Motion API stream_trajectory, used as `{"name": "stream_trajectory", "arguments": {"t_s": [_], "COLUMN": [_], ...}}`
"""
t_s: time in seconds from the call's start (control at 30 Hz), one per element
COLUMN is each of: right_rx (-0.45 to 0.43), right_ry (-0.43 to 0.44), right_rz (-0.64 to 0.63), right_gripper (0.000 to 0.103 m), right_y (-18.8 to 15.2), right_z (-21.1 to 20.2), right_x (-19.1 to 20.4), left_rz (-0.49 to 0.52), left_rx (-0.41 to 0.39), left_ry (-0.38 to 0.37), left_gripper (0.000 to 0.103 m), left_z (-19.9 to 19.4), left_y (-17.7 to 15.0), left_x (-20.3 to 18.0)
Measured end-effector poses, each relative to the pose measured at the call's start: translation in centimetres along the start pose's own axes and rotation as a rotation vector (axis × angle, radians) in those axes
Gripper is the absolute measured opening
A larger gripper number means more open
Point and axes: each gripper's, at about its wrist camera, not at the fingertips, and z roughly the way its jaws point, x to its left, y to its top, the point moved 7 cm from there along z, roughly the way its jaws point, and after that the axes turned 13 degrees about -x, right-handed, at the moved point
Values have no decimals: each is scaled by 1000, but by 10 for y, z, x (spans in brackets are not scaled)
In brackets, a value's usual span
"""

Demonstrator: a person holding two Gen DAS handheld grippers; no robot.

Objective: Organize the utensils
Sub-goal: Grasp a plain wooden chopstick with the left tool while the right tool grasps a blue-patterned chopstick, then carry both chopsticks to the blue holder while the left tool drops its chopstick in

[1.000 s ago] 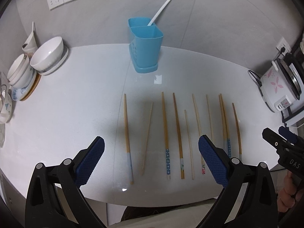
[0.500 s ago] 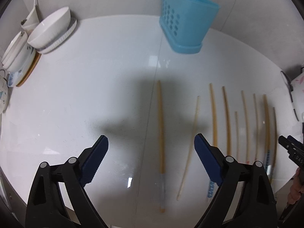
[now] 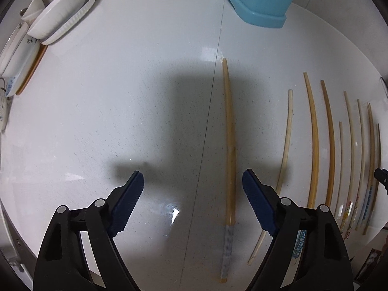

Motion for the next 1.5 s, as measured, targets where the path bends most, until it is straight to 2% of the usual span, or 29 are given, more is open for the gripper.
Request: {"name": "stream_trajectory", "arguments": {"t_s": [0.23,0.33,0.53,0.6,0.83,1.1,1.3,1.5], "right_rx": [20,28,44,52,66,11,-81,-160], "right_ry": [2,4,-7,-7,-3,12,30,89], "right_rz": [-13,-16,-12,5,39,32,8,17], "right_gripper": [29,23,14,7,7,7,7,7], "right_y": [-1,-2,-3,-4,-4,3,16,41], "right_z": [9,13,20,23,28,13,-16,-35], "right_x": [3,4,9,7,3,2,1,15], "left_rz": [18,27,17,21,14,-2,-40,-70], "left_rx": [18,30,75,77,59,-2,-127,-224], "left_ry": [22,16,-31,-25,-20,-31,-80,-124], "left_gripper": [79,71,36,9,6,6,6,6], "left_z": [2,-1,-8,-11,-16,-36,-67,-95], "left_y": [-3,-2,-15,-17,-18,-4,15,35], "left_x": [-1,-5,-9,-14,-16,-12,-13,-21]}}
